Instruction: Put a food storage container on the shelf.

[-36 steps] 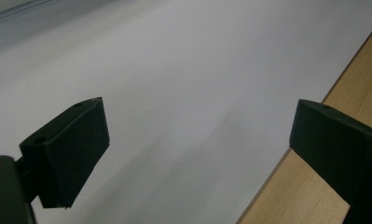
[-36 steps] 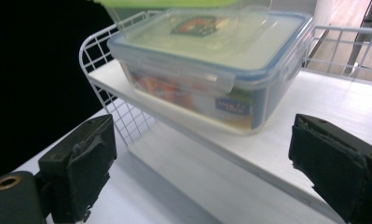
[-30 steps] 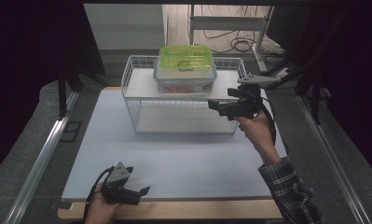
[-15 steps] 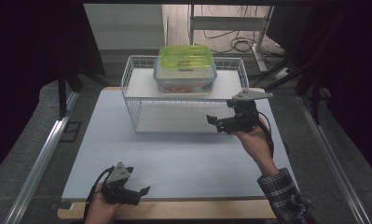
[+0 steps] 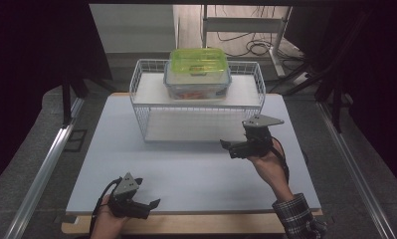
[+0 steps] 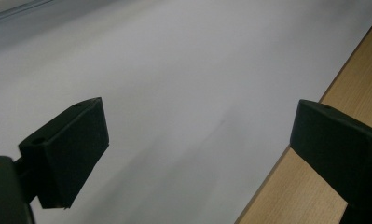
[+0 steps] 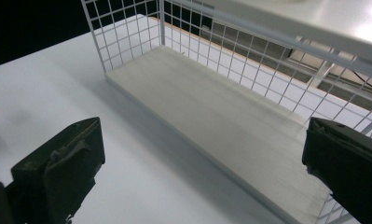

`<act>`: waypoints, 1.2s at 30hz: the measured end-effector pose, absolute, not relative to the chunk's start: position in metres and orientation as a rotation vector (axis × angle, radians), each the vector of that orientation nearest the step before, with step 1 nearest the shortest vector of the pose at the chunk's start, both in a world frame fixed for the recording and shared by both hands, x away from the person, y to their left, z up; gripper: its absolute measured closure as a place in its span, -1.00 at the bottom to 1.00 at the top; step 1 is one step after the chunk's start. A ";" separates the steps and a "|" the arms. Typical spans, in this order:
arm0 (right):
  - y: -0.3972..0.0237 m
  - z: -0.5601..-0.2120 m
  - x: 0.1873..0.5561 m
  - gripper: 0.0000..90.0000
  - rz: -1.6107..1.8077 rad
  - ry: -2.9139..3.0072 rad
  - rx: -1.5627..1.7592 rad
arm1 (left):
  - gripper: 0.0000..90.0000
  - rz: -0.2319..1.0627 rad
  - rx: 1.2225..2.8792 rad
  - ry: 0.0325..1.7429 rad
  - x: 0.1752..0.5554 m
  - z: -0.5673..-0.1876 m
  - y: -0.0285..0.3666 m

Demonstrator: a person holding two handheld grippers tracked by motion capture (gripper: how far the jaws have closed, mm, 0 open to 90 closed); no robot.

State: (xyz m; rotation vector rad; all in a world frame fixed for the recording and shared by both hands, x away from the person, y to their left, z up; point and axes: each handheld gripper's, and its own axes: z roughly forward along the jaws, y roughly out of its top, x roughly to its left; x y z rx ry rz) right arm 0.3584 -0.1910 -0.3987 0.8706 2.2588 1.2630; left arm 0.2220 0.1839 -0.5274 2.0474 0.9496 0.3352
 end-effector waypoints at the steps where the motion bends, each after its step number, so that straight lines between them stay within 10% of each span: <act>1: -0.192 -0.401 0.357 -1.00 1.263 2.256 0.867 | -0.90 0.334 2.048 0.950 0.222 -0.527 0.184; 36: -0.227 -0.445 0.316 -1.00 1.193 2.257 0.918 | -0.92 0.346 2.041 0.934 0.220 -0.526 0.183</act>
